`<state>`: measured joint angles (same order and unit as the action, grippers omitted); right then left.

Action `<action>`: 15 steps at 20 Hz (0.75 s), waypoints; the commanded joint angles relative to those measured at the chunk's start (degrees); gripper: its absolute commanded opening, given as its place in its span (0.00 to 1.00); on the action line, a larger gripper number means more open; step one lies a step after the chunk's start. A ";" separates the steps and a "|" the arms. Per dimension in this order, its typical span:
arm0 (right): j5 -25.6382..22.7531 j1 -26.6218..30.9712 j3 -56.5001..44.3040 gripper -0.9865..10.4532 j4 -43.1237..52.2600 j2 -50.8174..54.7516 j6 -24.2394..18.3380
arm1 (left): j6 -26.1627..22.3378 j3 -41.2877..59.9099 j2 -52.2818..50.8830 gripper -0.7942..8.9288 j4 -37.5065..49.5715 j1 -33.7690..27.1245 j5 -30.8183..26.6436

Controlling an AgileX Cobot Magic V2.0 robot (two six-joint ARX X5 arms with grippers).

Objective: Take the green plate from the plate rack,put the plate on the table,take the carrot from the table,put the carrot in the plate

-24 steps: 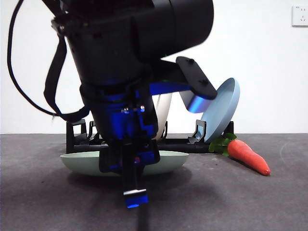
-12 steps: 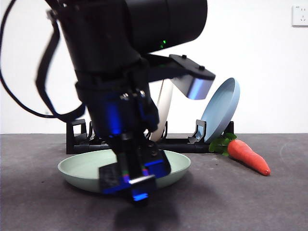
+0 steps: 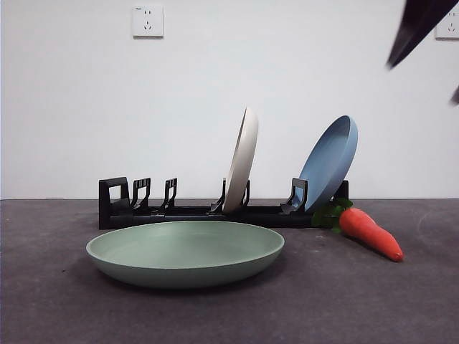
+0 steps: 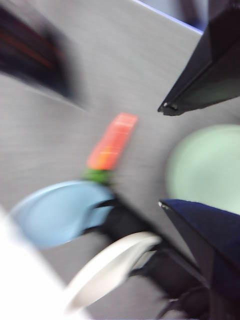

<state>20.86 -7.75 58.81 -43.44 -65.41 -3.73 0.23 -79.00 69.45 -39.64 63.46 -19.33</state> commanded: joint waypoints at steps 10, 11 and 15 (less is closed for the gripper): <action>-8.09 -3.26 0.09 0.61 24.06 -28.85 2.01 | 6.23 -6.60 -11.54 0.38 -7.85 0.31 0.17; -9.29 -3.37 0.09 0.61 25.64 -30.10 2.82 | 6.21 -6.60 -11.54 0.38 -8.28 0.31 0.11; -11.23 -4.79 0.09 0.57 30.47 -34.07 3.89 | 6.21 -6.60 -11.47 0.38 -8.41 0.31 0.15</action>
<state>9.61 -12.43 58.83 -13.23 -98.94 -0.75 6.07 -85.82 58.06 -48.31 63.55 -19.09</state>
